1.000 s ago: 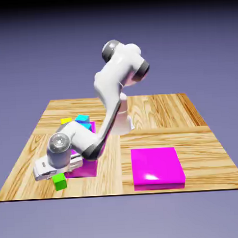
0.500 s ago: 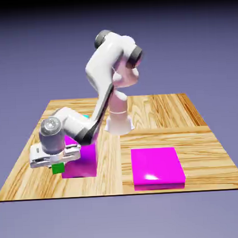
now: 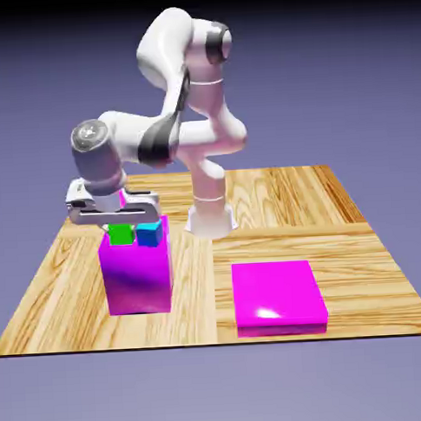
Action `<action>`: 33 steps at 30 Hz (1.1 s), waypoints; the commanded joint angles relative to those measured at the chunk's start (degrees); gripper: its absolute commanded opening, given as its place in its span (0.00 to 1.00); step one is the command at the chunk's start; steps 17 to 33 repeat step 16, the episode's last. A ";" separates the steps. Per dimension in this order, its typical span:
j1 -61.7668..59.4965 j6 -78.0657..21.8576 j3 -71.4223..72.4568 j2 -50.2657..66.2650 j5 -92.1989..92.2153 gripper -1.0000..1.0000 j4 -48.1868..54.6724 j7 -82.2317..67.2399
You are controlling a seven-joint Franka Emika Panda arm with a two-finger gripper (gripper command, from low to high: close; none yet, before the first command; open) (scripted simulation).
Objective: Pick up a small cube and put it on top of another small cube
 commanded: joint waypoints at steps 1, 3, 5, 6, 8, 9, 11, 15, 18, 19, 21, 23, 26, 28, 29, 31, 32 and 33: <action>-0.76 -1.23 1.07 -2.08 -0.84 0.00 -0.68 1.85; -2.73 -6.20 2.83 -5.88 -1.48 0.00 -2.42 4.61; -4.69 -11.18 4.58 -9.68 -2.11 0.00 -4.16 7.36; -5.68 -13.67 5.46 -11.58 -2.43 0.00 -5.03 8.75; -6.13 -14.97 4.96 -11.35 -1.69 0.00 -7.24 7.83; -6.23 -13.11 4.85 -11.57 -1.86 0.00 -9.31 7.96; -6.44 -9.38 4.63 -12.01 -2.22 0.00 -13.46 8.21; -6.57 -6.97 4.49 -12.29 -2.45 1.00 -16.15 8.38; -6.47 -8.83 4.60 -12.08 -2.27 1.00 -14.08 8.25; -6.47 -8.83 4.60 -12.08 -2.27 1.00 -14.08 8.25; -6.47 -8.83 4.60 -12.08 -2.27 1.00 -14.08 8.25; -6.47 -8.83 4.60 -12.08 -2.27 1.00 -14.08 8.25; -6.47 -8.83 4.60 -12.08 -2.27 1.00 -14.08 8.25; -6.47 -8.83 4.60 -12.08 -2.27 1.00 -14.08 8.25; -6.47 -8.83 4.60 -12.08 -2.27 1.00 -14.08 8.25; -6.47 -8.83 4.60 -12.08 -2.27 1.00 -14.08 8.25; -6.47 -8.83 4.60 -12.08 -2.27 1.00 -14.08 8.25; -6.47 -8.83 4.60 -12.08 -2.27 1.00 -14.08 8.25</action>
